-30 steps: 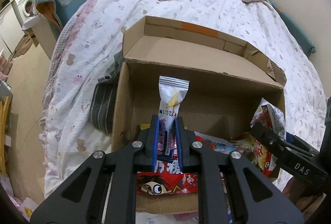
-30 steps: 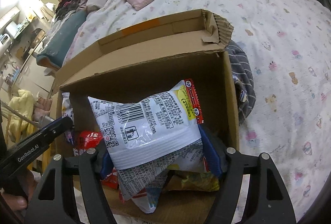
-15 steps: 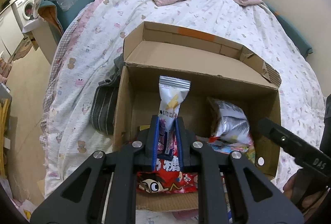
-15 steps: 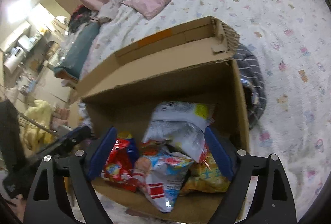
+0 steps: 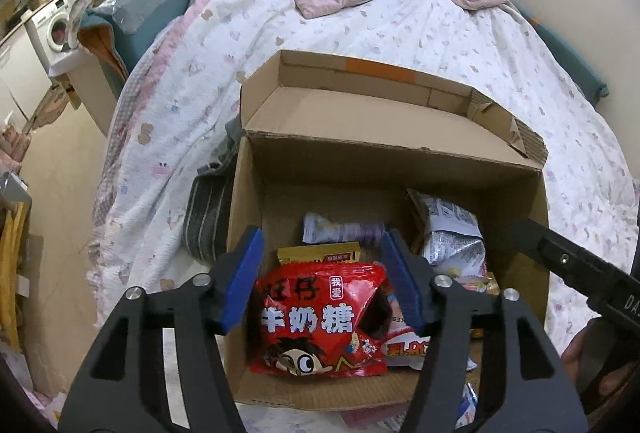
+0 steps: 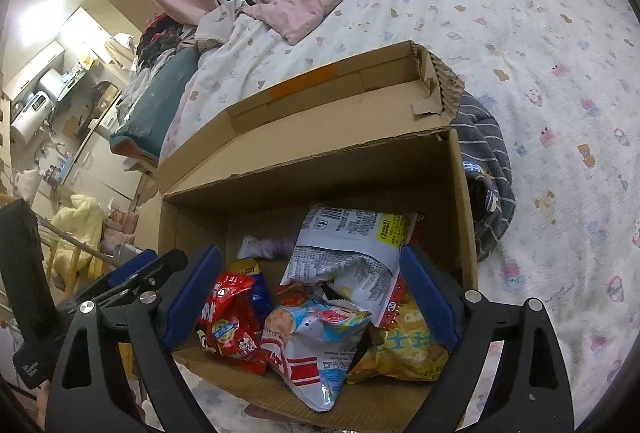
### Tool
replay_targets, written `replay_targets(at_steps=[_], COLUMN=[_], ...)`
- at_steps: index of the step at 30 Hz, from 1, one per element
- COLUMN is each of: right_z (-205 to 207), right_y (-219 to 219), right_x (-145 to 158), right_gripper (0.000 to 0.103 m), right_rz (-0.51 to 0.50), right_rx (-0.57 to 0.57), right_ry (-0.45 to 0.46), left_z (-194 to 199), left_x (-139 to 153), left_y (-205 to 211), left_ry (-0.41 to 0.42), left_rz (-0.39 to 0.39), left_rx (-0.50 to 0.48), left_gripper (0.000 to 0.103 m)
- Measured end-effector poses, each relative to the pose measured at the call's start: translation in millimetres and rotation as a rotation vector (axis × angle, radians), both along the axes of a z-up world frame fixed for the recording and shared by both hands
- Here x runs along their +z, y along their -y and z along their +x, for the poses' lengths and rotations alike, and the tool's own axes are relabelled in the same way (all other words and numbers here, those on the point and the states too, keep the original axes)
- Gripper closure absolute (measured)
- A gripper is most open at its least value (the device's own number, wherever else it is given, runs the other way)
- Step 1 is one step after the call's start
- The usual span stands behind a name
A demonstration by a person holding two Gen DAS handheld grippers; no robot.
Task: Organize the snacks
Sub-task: 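Move both open tools back toward the snacks beside the box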
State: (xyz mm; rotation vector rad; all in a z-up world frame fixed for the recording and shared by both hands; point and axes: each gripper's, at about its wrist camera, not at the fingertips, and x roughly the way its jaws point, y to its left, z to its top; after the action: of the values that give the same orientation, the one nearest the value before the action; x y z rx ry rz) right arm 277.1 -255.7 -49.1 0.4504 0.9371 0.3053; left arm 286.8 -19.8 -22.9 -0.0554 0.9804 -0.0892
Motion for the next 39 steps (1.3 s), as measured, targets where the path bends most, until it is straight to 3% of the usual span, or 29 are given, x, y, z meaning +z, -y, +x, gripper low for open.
replay_targets(at_steps=[8,18,21,26,30,39], right_z=[-3.0,-28.2,-33.4,-51.2,-67.7,-94.6], right_y=[-3.2,11.0,10.4,7.0,6.6,14.7], right_x=[4.6,18.9,16.7,27.1,30.7,34.4], right_gripper=[0.010,0.010,0.010,0.010,0.010,0.010], right_rz=[-0.019,0.001,0.017,-0.011,-0.039,-0.037], right_rx=[0.010,-0.043,-0.038,-0.024,-0.018,-0.021], right_ry=[0.017,0.047,0.025,0.064,0.079,0.077], left_z=[-6.0,-33.4,-41.8,-59.7,-72.0,-101.8], left_x=[3.0,23.5,31.9,45.3,43.5,41.2], left_y=[-2.8,-17.8,-24.1,-30.3,-37.6,-43.9], left_ry=[0.014,0.074,0.102,0.157,0.137,0.128], left_rz=[-0.004,-0.088,-0.124,-0.118,-0.143,-0.104], left_rx=[-0.005,0.034,0.056,0.070,0.079,0.099], left_gripper=[0.044,0.044,0.031,0.008,0.007,0.007])
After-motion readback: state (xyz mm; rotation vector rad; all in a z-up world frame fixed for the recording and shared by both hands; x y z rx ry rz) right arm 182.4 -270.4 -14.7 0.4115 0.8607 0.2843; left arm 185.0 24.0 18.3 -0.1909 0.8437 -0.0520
